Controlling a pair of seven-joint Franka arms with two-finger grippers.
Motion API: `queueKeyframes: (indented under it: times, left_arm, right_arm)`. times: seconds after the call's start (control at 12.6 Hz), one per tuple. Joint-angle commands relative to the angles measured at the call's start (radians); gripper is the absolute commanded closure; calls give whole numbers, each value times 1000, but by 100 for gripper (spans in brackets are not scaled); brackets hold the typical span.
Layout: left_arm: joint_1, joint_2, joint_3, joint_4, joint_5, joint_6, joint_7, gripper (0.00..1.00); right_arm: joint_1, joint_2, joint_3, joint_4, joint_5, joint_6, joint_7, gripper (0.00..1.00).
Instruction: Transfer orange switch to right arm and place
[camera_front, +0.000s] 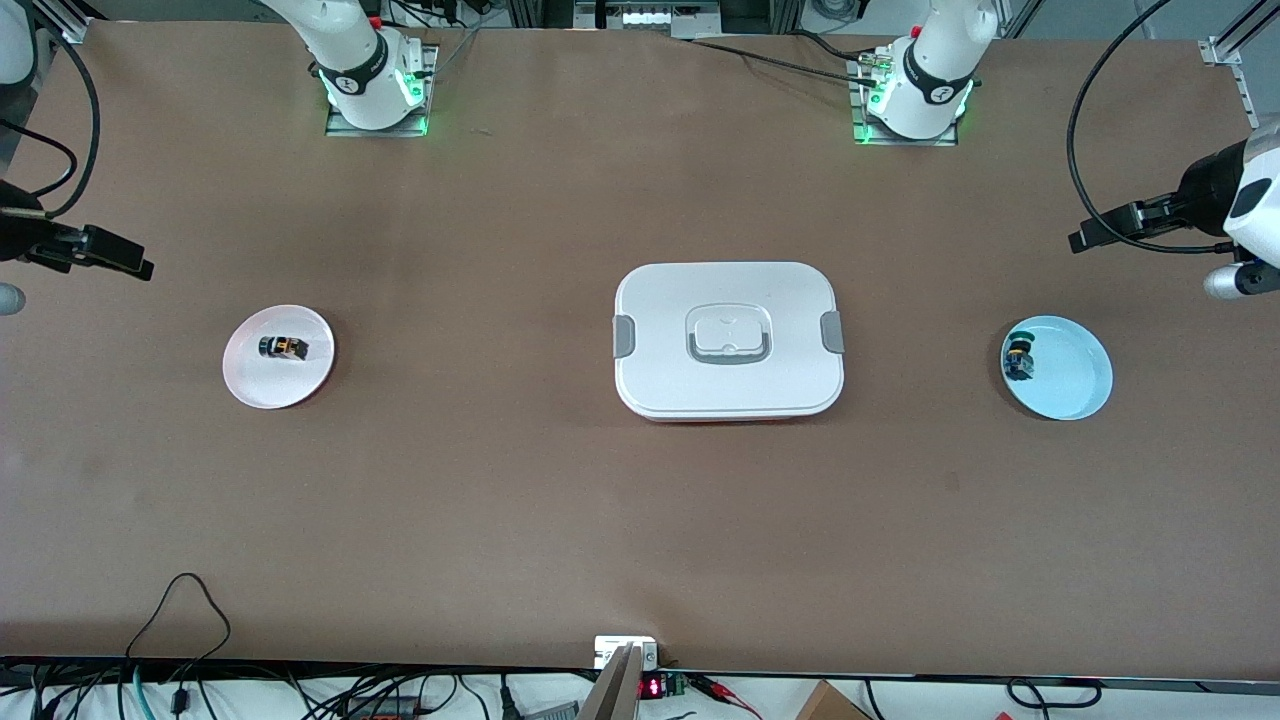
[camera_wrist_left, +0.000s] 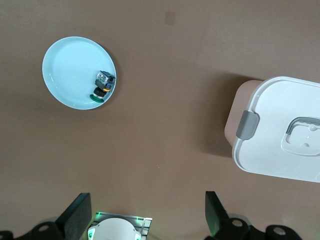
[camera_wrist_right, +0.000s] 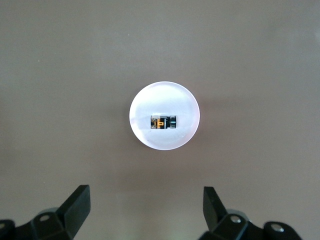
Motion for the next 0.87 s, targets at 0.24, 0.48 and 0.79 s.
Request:
queueKeyframes:
  times: [0.24, 0.48, 0.79]
  left_arm:
    - [-28, 10, 20, 62, -1, -15, -3, 0]
    - [-33, 8, 6, 66, 20, -18, -1, 0]
    - [-32, 4, -22, 64, 27, -11, 2, 0]
  right_arm:
    - [21, -55, -6, 10, -11, -23, -16, 0]
    - [23, -53, -4, 18, -9, -40, -6, 0]
    - [24, -35, -6, 59, -5, -43, -9, 0]
